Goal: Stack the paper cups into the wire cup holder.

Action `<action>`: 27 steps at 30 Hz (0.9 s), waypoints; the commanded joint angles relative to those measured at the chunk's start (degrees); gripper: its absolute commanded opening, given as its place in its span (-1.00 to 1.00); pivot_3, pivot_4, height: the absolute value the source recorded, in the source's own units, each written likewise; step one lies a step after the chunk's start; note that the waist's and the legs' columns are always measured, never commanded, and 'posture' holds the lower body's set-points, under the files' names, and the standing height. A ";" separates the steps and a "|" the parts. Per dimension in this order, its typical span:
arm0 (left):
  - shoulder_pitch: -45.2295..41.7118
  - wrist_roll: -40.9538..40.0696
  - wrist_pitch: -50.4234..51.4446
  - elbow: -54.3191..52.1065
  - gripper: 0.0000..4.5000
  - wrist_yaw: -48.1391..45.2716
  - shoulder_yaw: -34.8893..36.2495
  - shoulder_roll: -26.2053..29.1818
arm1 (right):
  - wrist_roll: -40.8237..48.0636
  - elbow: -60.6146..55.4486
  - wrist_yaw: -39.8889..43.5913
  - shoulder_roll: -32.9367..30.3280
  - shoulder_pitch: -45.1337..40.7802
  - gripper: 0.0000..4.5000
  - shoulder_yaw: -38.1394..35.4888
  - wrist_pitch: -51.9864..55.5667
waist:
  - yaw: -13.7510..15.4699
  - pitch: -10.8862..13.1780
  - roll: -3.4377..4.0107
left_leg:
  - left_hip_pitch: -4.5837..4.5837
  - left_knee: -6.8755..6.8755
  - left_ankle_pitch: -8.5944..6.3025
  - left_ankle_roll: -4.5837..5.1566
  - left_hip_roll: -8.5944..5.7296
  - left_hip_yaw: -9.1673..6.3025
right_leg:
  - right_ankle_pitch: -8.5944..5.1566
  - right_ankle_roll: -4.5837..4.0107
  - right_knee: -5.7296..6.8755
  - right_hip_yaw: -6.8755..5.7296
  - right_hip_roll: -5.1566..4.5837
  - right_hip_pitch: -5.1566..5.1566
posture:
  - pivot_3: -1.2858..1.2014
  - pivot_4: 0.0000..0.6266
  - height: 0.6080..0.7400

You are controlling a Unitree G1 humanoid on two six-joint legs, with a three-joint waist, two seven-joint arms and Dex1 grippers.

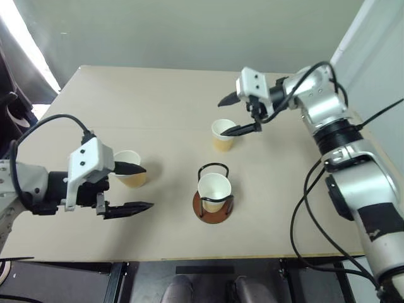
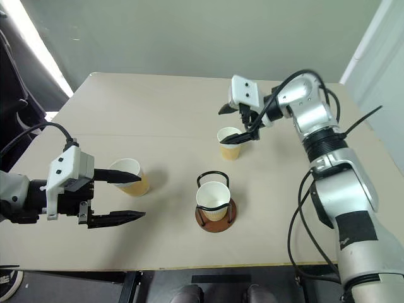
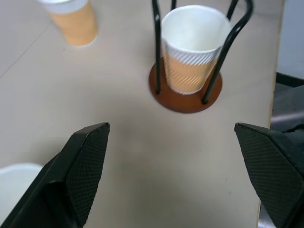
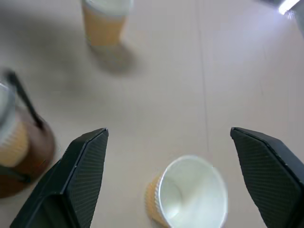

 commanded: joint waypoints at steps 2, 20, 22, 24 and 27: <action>1.10 -0.25 1.11 -1.95 1.00 0.81 5.34 0.43 | -6.40 7.37 -2.21 1.44 -1.67 0.84 0.55 -6.44 | 0.21 0.00 0.00 | -0.22 0.04 -0.02 -0.06 -0.02 0.02 | 0.01 0.00 -0.03 0.00 -0.02 -0.13 | 0.03 -0.52 1.00; -8.48 5.35 -1.60 -0.90 1.00 15.12 -2.01 -3.65 | -17.60 14.91 -12.40 5.48 -1.51 0.29 -0.68 -9.60 | 0.28 0.01 0.01 | -0.09 0.06 0.01 -0.37 0.07 0.14 | 0.03 -0.04 0.07 -0.04 -0.05 -0.14 | 0.03 -0.52 1.00; -9.98 6.42 -2.50 -0.36 1.00 16.25 -3.16 -4.38 | -17.87 15.01 -12.56 5.88 -1.62 -0.04 -0.99 -9.51 | 0.28 0.01 0.01 | -0.10 0.06 0.01 -0.37 0.07 0.14 | 0.03 -0.04 0.06 -0.05 -0.05 -0.15 | 0.03 -0.52 1.00; -10.74 6.65 -2.71 -0.15 1.00 16.51 -3.80 -4.74 | -18.23 15.11 -13.04 6.19 -1.76 -0.34 -1.18 -9.47 | 0.28 0.01 0.01 | -0.10 0.05 0.01 -0.37 0.07 0.14 | 0.04 -0.04 0.05 -0.05 -0.05 -0.15 | 0.03 -0.52 1.00; -11.03 6.69 -2.82 -0.17 1.00 16.25 -4.40 -4.94 | -18.70 15.21 -13.46 6.41 -1.84 -0.86 -1.26 -9.54 | 0.29 0.01 0.01 | -0.12 0.03 0.00 -0.37 0.06 0.18 | 0.03 -0.04 0.00 -0.05 -0.05 -0.15 | 0.03 -0.52 1.00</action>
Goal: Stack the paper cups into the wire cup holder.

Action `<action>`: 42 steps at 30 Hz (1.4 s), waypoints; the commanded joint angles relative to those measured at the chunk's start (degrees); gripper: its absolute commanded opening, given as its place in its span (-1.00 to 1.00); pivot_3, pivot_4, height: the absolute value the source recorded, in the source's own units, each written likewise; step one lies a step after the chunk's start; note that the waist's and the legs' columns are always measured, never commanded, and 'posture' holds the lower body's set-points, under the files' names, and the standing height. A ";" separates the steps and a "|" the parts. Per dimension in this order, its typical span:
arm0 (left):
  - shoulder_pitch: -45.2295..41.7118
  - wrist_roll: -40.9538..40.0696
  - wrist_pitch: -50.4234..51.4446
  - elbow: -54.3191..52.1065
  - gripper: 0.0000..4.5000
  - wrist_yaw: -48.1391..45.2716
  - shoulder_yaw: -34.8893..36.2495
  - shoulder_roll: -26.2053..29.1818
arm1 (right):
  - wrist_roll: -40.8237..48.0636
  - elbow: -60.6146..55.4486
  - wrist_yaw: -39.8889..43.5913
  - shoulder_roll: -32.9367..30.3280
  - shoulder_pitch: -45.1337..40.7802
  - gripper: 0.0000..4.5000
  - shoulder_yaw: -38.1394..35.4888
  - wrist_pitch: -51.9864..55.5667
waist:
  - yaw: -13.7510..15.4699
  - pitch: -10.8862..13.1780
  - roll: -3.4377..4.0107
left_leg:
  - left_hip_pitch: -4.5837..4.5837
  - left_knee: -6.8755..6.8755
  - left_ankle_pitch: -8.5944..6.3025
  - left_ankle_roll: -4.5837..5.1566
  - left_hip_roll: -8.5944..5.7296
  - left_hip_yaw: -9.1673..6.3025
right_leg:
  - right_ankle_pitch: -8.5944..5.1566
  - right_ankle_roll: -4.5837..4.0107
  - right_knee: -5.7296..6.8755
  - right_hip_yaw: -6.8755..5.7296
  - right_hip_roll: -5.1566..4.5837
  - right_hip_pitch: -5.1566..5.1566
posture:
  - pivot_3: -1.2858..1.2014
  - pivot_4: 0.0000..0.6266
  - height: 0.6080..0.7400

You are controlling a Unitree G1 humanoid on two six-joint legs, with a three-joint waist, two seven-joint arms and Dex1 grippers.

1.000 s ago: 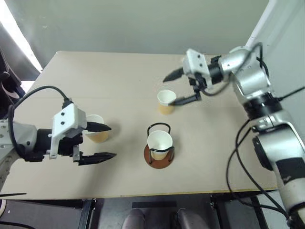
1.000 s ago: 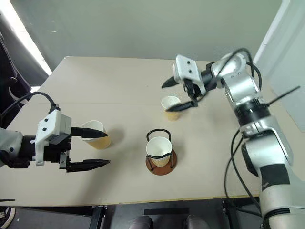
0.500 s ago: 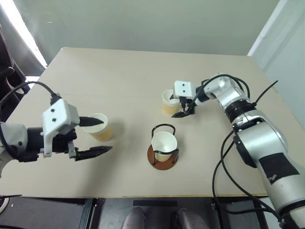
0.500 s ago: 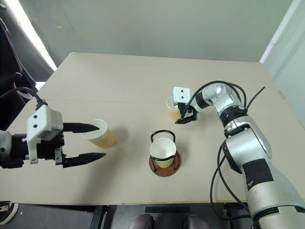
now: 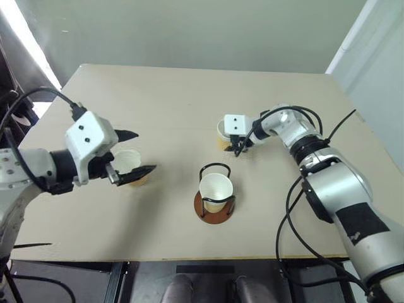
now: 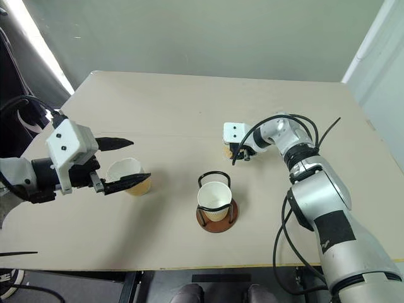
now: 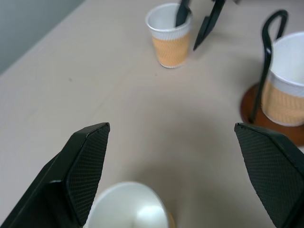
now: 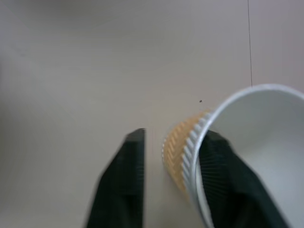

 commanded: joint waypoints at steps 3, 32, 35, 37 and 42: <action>-1.33 0.15 -1.23 -0.40 1.00 -0.03 -0.06 -0.07 | -0.35 -0.15 -0.47 0.00 -1.94 -0.99 -1.70 -0.58 | 0.01 0.00 0.00 | -0.01 -0.02 -0.01 -0.01 0.00 0.05 | 0.00 0.00 -0.02 0.00 0.00 0.00 | 0.03 -0.52 1.00; 6.06 -21.61 6.03 1.68 1.00 -22.36 18.19 4.83 | 53.57 -72.36 29.46 -28.33 11.69 -0.99 1.65 34.86 | -1.08 0.02 -0.01 | 0.54 0.10 0.00 -0.02 0.22 0.53 | -0.06 -0.10 -0.13 0.20 0.74 0.84 | 0.03 -0.52 1.00; 7.70 -20.62 5.66 1.04 1.00 -22.18 18.97 4.48 | 51.36 -73.17 29.46 -26.13 12.71 -0.99 1.50 35.44 | -1.26 0.01 -0.03 | 0.87 0.12 -0.15 0.29 0.32 0.52 | -0.06 -0.11 -0.07 0.21 0.77 0.87 | 0.03 -0.52 1.00; 8.20 -20.62 5.53 0.80 1.00 -21.93 19.26 4.32 | 48.86 -72.26 29.45 -24.69 13.19 -0.99 1.67 34.61 | -1.30 0.01 -0.03 | 0.89 0.14 -0.25 0.47 0.40 0.53 | -0.06 -0.11 -0.07 0.22 0.79 0.86 | 0.03 -0.52 1.00; 10.13 -20.19 5.42 0.41 1.00 -21.89 21.50 3.85 | 45.43 -71.31 29.46 -22.60 14.42 -0.99 2.28 33.45 | -1.25 0.01 -0.03 | 0.73 0.17 -0.24 0.42 0.61 0.53 | -0.06 -0.11 -0.12 0.21 0.83 0.75 | 0.03 -0.52 1.00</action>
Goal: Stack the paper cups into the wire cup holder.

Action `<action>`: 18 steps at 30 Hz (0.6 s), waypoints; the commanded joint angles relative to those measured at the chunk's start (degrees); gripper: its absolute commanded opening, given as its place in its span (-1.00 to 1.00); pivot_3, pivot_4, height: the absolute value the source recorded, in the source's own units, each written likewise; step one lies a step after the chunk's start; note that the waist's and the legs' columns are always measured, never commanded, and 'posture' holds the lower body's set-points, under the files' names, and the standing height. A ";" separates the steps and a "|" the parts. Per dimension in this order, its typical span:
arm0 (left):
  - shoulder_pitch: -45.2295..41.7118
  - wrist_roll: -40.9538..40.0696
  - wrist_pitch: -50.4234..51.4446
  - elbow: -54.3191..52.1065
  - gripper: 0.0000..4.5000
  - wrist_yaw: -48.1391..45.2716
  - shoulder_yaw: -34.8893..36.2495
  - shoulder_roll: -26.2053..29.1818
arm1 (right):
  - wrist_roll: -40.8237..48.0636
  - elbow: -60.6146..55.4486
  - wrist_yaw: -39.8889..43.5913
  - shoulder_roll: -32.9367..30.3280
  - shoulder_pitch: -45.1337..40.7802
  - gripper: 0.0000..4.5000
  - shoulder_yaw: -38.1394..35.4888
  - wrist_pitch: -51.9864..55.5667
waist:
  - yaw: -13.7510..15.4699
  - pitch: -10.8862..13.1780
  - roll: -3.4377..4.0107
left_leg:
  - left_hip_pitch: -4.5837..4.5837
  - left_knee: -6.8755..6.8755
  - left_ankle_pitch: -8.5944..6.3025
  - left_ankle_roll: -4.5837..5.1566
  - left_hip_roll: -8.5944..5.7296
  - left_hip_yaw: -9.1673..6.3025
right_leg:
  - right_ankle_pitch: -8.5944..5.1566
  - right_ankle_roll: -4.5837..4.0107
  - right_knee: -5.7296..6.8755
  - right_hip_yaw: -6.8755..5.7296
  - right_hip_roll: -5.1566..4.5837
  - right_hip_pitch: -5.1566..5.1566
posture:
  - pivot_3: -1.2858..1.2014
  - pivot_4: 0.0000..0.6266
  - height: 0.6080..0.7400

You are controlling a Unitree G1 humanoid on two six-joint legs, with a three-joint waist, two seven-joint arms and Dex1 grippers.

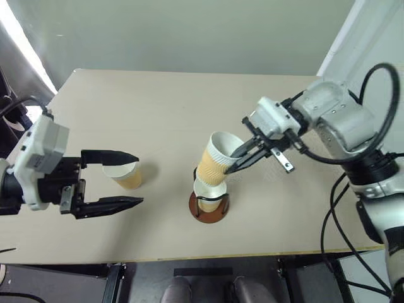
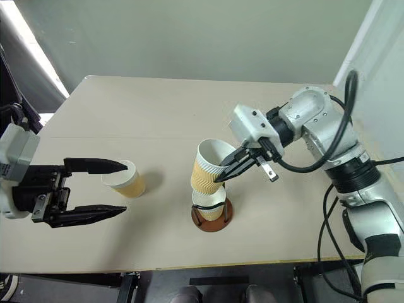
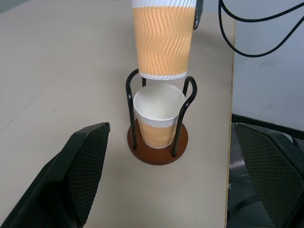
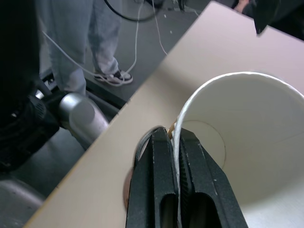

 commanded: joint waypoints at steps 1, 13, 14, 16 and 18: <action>0.82 0.16 -0.54 -1.18 1.00 0.38 3.79 -0.07 | -1.31 -1.08 0.19 0.31 0.48 -0.99 -0.35 -1.03 | 0.05 0.00 0.00 | -0.04 0.00 0.02 -0.04 0.01 0.01 | 0.00 0.00 0.00 0.00 0.02 -0.02 | 0.03 -0.52 1.00; 2.90 1.27 -1.38 -1.71 1.00 1.34 4.96 -0.27 | -7.99 -1.51 0.19 0.91 3.96 -0.99 2.67 -5.37 | 0.10 0.00 0.00 | -0.07 0.09 0.09 -0.19 0.07 0.00 | 0.00 0.00 -0.03 0.00 0.08 -0.01 | 0.03 -0.52 1.00; 2.97 1.44 -1.50 -1.62 1.00 1.27 4.96 -0.26 | -8.85 -1.15 0.19 1.02 4.16 -0.99 2.60 -5.78 | 0.09 0.00 0.00 | -0.06 0.10 0.03 -0.09 0.08 0.00 | 0.00 0.00 -0.02 0.00 0.08 0.00 | 0.03 -0.52 1.00; 3.12 1.57 -1.71 -1.37 1.00 1.06 4.99 -0.28 | -9.27 -1.42 0.19 1.12 4.38 -0.91 2.47 -5.45 | 0.10 0.00 0.00 | -0.05 0.12 -0.07 0.08 0.09 -0.02 | 0.01 0.00 -0.01 0.00 0.08 0.00 | 0.03 -0.52 1.00; 3.08 2.02 -2.21 -0.85 1.00 0.83 4.52 -0.18 | -9.58 -1.76 0.19 1.37 4.56 -0.71 2.27 -5.09 | 0.09 0.00 0.00 | -0.06 0.13 -0.08 0.10 0.09 -0.01 | 0.01 -0.01 -0.01 0.00 0.08 -0.01 | 0.03 -0.52 1.00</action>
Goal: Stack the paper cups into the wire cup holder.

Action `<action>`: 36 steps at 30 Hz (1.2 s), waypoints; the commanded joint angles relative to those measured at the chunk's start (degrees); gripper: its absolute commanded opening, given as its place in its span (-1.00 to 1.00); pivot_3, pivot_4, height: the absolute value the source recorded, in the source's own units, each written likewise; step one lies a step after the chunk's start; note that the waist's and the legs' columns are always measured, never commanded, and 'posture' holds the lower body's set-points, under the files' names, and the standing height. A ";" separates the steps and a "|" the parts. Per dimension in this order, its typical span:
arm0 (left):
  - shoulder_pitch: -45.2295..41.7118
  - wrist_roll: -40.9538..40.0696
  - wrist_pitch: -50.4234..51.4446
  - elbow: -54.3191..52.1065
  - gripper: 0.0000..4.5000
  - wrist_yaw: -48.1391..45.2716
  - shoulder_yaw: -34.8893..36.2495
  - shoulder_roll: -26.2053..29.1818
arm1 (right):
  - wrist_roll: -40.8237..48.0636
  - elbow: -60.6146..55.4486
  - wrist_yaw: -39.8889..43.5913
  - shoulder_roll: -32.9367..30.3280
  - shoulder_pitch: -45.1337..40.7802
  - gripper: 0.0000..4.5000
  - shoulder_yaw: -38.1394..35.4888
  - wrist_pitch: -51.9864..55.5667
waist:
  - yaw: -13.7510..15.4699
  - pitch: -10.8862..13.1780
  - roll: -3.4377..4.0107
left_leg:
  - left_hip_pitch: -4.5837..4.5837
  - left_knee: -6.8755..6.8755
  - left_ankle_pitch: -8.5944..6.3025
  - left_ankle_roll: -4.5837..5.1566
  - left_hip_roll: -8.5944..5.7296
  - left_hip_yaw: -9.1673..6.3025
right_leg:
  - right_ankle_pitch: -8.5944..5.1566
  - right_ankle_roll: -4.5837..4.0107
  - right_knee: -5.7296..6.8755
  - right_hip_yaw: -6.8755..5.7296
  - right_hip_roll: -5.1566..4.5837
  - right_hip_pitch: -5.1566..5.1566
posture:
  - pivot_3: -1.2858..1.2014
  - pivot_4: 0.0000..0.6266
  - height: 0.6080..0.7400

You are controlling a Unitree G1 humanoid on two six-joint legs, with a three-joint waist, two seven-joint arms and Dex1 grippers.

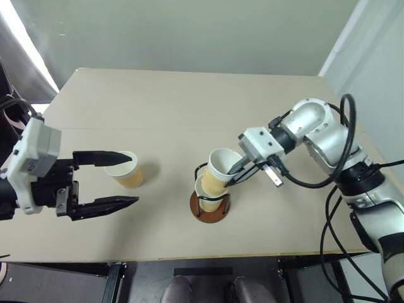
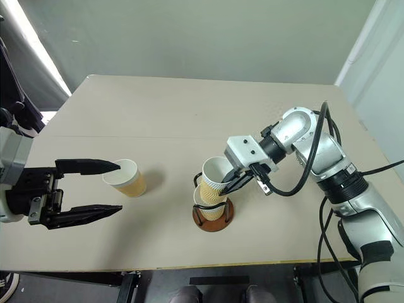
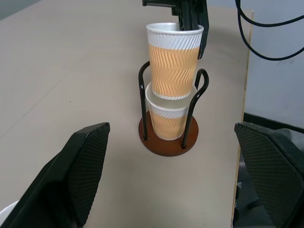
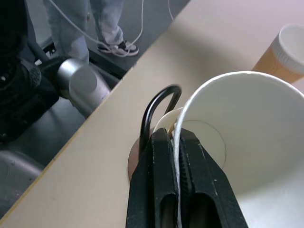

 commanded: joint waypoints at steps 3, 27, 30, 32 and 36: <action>-1.25 1.69 -2.21 1.31 1.00 -0.09 -0.12 1.06 | -1.58 -1.04 0.19 0.94 0.29 -0.27 -1.70 0.25 | -0.01 0.00 0.00 | 0.01 0.00 0.02 -0.05 0.01 0.00 | 0.00 0.00 0.00 0.00 0.01 0.00 | 0.03 -0.52 1.00; -0.86 19.49 -12.45 10.19 1.00 0.26 -7.44 4.73 | 13.75 8.30 -5.75 -7.14 5.45 0.98 -31.69 18.13 | 0.62 0.00 0.01 | 0.01 -0.09 0.19 -0.53 0.02 -0.10 | 0.00 -0.02 -0.07 0.00 0.01 -0.01 | 0.03 -0.52 1.00; -3.76 24.04 -16.06 14.99 1.00 1.87 -11.52 6.95 | 17.61 6.51 -8.17 -6.93 6.53 0.98 -35.72 21.35 | 0.59 0.04 0.07 | 0.00 -0.07 0.20 -0.54 0.02 -0.04 | 0.00 -0.02 0.00 0.01 0.01 -0.08 | 0.03 -0.52 1.00; -6.27 28.76 -18.75 19.08 1.00 3.86 -16.03 9.13 | 23.98 4.88 -9.16 -6.90 7.25 0.98 -41.26 24.79 | 0.61 0.04 0.07 | -0.01 -0.07 0.19 -0.53 0.03 -0.05 | 0.02 -0.05 0.03 0.02 0.01 -0.13 | 0.03 -0.52 1.00; -10.00 34.07 -22.26 22.18 1.00 4.21 -24.34 10.52 | 32.20 -3.33 -11.99 -7.94 11.23 0.98 -46.98 30.96 | 0.71 0.02 0.04 | -0.03 -0.15 0.20 -0.55 0.00 -0.08 | 0.02 -0.06 -0.13 0.00 0.02 -0.10 | 0.03 -0.52 1.00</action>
